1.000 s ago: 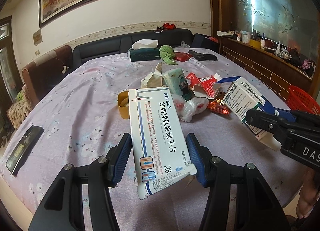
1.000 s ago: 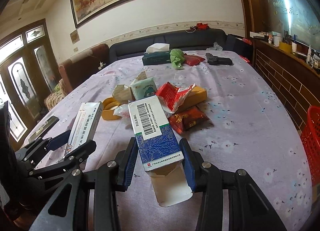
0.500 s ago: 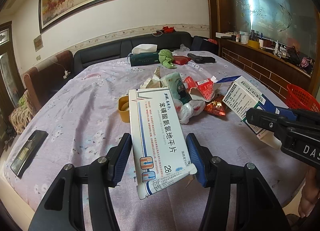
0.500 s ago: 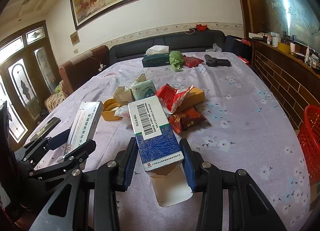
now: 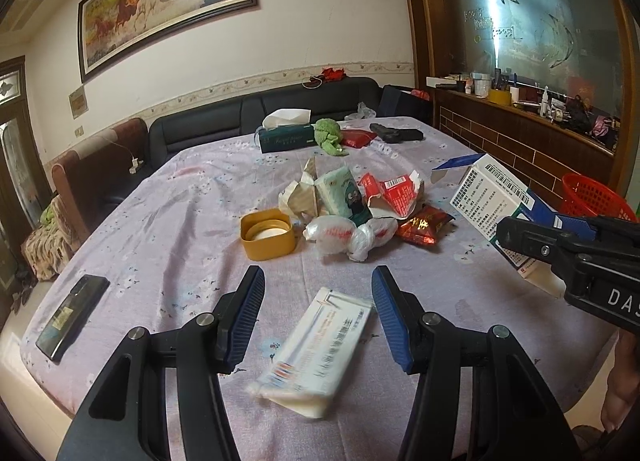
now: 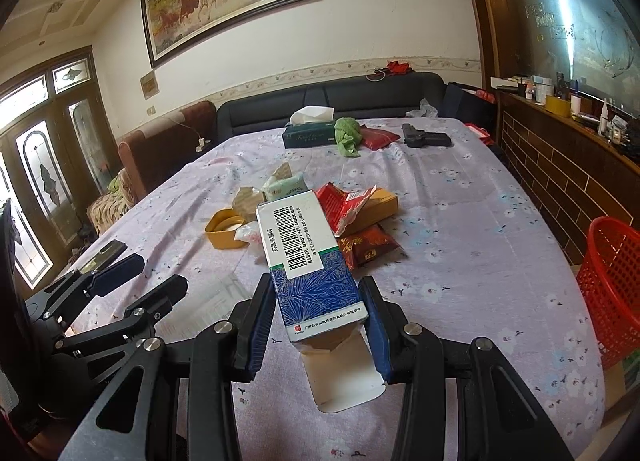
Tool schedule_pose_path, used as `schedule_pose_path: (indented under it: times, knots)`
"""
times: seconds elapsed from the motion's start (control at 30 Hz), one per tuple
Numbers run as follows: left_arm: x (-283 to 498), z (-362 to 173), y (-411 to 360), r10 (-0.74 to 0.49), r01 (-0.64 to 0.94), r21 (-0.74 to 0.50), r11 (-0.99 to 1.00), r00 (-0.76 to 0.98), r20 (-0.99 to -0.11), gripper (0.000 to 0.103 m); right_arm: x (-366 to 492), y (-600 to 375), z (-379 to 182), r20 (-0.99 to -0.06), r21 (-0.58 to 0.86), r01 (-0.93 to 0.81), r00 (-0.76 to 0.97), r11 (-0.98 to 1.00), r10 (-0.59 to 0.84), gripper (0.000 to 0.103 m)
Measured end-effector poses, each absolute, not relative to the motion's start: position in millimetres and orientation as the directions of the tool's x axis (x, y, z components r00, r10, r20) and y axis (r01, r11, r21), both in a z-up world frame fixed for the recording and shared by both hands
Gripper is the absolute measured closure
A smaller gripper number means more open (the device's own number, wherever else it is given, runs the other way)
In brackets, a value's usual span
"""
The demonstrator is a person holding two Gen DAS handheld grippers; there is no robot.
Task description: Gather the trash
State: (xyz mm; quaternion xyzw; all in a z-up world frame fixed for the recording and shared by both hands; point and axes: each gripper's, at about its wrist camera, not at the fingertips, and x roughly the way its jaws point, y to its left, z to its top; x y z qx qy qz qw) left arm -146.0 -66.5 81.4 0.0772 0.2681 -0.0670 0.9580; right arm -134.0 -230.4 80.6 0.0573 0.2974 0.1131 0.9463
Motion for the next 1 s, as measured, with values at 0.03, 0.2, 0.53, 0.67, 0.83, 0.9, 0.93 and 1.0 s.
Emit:
schedule_pose_path:
  times: [0.03,0.2,0.53,0.67,0.83,0.9,0.93,1.0]
  knots:
    - [-147,82,-67,-0.089,0.172,0.112,0.979,0.847,-0.523,0.048,-136,-231,82,-0.548,0.175,-0.178,0.800,0.968,0.246,0.057]
    - [-145,79,-66,-0.094,0.180,0.109,0.978,0.836,-0.540,0.051,-136,-235,82,-0.549,0.179,-0.173,0.800,0.969,0.244,0.057]
    - [-107,61,-6,-0.271,0.188,-0.196,0.963,0.666,-0.695,0.045,-132,-245,75,-0.562,0.207,-0.153,0.790,0.966,0.246,0.057]
    - [-101,50,-10,-0.323,0.202,-0.251,0.947,0.607,-0.727,0.039,-131,-248,72,-0.566,0.219,-0.150,0.785,0.964,0.251,0.057]
    - [-108,43,-43,-0.281,0.337,-0.091,0.937,0.572,-0.770,0.036,-133,-251,73,-0.563,0.224,-0.151,0.787,0.963,0.254,0.057]
    - [-109,38,-50,-0.230,0.346,-0.018,0.938,0.580,-0.782,0.035,-134,-252,74,-0.561,0.225,-0.149,0.788,0.963,0.253,0.057]
    - [-108,35,-50,-0.215,0.343,-0.005,0.939,0.578,-0.787,0.035,-134,-253,74,-0.561,0.226,-0.150,0.788,0.963,0.254,0.057]
    - [-104,29,-45,-0.201,0.330,-0.002,0.944,0.572,-0.795,0.035,-134,-254,74,-0.562,0.229,-0.148,0.787,0.962,0.255,0.057]
